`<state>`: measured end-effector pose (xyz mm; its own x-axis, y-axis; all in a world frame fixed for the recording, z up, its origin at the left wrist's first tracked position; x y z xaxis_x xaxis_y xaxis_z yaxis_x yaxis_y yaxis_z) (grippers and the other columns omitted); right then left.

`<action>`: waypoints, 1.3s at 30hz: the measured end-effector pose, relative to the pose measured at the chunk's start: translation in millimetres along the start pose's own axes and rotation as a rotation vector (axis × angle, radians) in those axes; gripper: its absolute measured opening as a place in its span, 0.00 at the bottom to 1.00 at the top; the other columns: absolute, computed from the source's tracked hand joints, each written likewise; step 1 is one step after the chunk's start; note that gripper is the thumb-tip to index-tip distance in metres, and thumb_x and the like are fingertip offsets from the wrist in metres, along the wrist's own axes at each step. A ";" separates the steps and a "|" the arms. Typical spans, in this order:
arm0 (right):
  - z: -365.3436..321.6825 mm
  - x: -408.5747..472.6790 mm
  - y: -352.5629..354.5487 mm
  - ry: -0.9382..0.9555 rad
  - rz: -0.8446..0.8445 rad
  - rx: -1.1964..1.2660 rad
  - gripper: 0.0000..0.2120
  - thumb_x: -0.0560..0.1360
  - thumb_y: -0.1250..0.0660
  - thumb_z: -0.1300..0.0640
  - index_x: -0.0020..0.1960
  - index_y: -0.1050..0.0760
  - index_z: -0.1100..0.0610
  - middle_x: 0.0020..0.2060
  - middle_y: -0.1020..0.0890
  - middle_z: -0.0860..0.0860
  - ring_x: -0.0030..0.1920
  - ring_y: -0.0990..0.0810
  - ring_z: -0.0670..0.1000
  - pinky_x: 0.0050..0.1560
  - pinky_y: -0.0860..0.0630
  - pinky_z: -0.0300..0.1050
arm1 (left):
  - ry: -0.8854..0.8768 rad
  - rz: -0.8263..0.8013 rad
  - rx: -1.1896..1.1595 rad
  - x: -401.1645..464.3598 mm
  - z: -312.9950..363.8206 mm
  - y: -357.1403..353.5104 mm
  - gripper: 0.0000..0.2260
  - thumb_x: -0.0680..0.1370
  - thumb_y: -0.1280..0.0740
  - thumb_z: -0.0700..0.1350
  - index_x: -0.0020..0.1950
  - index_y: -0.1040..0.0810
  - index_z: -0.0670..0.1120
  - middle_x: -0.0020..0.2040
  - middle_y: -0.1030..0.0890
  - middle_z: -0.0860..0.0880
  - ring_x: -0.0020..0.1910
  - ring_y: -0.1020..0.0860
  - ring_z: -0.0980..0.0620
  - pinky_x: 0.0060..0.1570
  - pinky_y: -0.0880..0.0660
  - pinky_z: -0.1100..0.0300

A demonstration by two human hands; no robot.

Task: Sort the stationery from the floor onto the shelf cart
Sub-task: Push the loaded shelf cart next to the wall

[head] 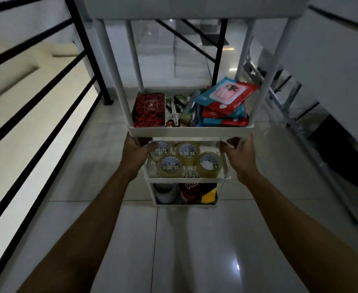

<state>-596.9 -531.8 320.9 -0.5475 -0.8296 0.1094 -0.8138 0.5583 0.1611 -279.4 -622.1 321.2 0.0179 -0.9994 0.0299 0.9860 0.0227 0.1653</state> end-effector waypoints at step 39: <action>88.4 13.7 -11.6 -0.187 -0.040 0.052 0.22 0.66 0.34 0.73 0.30 0.42 0.52 0.21 0.38 0.41 0.23 0.38 0.42 0.26 0.36 0.32 | 0.182 0.072 -0.005 9.6 -113.6 -18.4 0.22 0.63 0.35 0.29 0.23 0.42 0.50 0.20 0.41 0.56 0.22 0.40 0.56 0.26 0.42 0.65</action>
<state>-612.2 -549.7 233.8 -0.5376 -0.8393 -0.0807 -0.8417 0.5286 0.1099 -278.5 -635.1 206.5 0.1175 -0.9835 -0.1378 0.9819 0.0943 0.1645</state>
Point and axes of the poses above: each hand's wrist, its own x-axis towards the middle knuckle, its own y-axis out of the back of the hand, z = x × y, the point moved 7 cm from there along x, towards the middle knuckle
